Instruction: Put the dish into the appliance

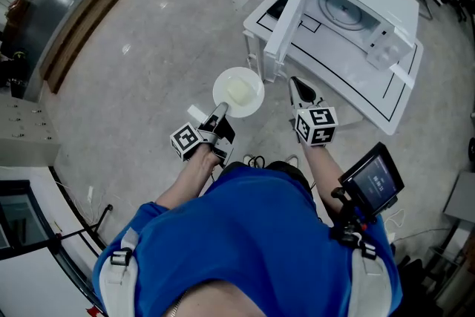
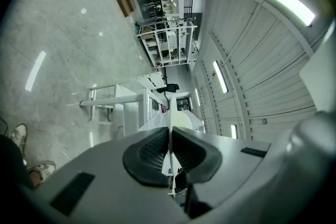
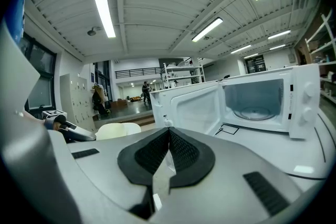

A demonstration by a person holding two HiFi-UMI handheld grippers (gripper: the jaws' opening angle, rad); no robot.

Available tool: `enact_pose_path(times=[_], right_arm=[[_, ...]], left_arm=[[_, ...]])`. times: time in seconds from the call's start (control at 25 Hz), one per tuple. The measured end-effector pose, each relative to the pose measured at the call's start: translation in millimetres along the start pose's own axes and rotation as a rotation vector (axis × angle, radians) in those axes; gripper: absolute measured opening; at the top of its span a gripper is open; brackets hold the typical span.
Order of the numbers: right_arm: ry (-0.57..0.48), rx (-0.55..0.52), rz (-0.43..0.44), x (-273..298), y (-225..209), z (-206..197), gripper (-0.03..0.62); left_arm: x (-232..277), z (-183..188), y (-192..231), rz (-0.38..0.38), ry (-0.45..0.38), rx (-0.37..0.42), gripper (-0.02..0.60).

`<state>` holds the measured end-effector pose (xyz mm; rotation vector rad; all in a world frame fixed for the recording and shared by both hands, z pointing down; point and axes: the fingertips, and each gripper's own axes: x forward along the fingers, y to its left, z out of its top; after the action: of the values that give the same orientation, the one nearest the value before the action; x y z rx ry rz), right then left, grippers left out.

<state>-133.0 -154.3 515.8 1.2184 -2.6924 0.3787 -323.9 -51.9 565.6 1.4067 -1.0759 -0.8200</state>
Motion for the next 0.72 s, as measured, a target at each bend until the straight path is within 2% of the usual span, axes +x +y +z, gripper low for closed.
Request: enact_pose_path(times=[0.24,0.72], right_arm=[[-0.007,0.005,-0.036,-12.8,3.2,-2.6,0.002],[-0.009,0.035,-0.17,-50.2,-22.4,-14.3,0.002]], left_arm=[[-3.5,-7.7,0.2,-0.012,0.046,-0.011,0.017],[18.4,-41.2,1.7,-0.021,0.217,0.017,0.017]])
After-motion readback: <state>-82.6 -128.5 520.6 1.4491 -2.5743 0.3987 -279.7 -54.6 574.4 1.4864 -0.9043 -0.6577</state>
